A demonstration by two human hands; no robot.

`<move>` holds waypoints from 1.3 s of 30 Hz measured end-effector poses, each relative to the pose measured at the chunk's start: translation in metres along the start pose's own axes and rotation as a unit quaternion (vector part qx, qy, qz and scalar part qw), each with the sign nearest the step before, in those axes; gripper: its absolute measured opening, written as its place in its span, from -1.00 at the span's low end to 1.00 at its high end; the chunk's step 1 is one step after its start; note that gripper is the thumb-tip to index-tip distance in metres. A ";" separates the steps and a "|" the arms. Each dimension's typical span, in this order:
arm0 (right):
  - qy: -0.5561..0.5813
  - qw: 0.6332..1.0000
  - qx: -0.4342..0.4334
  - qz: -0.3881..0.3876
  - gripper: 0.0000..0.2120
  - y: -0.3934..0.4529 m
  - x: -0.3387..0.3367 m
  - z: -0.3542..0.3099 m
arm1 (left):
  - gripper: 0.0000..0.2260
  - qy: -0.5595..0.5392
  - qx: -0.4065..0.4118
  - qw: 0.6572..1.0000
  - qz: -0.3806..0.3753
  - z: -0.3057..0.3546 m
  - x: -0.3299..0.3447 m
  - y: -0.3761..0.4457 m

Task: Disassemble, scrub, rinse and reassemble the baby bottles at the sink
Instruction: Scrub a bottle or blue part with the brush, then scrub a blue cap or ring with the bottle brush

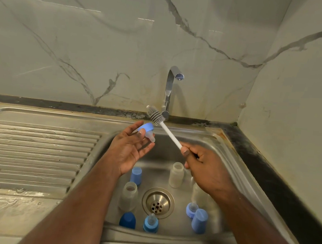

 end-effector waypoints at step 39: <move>-0.073 0.996 0.047 0.010 -0.82 0.024 -0.014 0.045 | -0.84 0.787 -0.035 0.616 -0.005 -0.075 0.024 0.059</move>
Point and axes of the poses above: each hand's wrist, its own y-axis towards the middle knuckle, its own x-axis out of the palm, z = x × y, the point moved 8 cm from there along y, towards the middle knuckle, and after that the axes turned 13 degrees about y, right-handed, at the moved point
